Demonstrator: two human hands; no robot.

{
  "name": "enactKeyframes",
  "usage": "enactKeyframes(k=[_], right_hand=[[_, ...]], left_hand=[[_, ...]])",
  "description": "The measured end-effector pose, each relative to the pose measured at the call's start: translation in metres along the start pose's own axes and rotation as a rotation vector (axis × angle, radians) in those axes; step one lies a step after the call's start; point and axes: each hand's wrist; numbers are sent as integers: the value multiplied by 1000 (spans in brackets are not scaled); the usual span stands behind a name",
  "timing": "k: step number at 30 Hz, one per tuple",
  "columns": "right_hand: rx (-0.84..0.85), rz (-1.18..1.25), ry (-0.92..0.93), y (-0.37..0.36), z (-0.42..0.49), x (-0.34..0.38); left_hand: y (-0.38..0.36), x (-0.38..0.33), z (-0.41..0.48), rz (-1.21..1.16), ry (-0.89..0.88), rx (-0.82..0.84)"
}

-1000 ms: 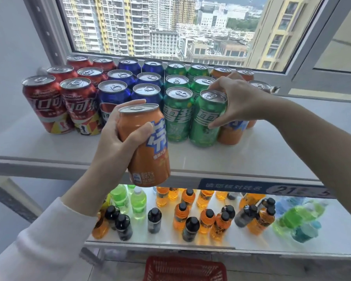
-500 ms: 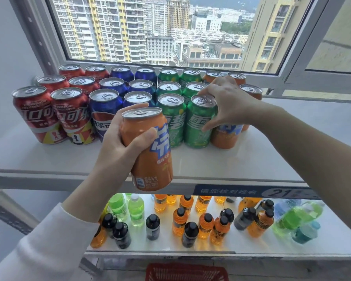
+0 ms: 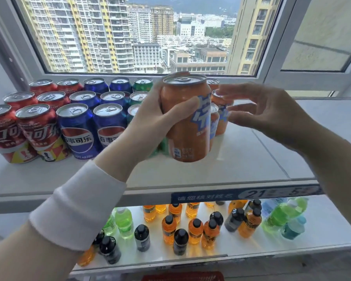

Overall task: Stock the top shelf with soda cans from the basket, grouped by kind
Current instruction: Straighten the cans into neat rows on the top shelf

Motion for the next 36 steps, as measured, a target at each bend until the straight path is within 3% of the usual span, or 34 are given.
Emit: enactKeyframes(k=[11,14,16,20,25,36], right_hand=[[-189,146,-149,31,-31,-40],[-224,266,-182,33,-32,-55],[-278,297,-202,31,-31,-66],[-381,196,-258,18,-25,-90],[-448,59,-288,-9,-16,-114],[-537,-2,-321,-38,7,-120]], left_hand=[[-83,11,45,-51,42,343],[-87,8,56,130,50,452],[-79,1,63,399,26,506],[-44,-4,62,896,-34,386],[-28,16,54,1338,-30,474],[-25,31,64,1280,-41,389]])
Point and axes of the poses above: each hand's wrist, its own z-axis towards the middle knuckle, its own y-axis out of the back of the hand, x = y × z, and after that the axes turned 2 degrees about -y, right-handed
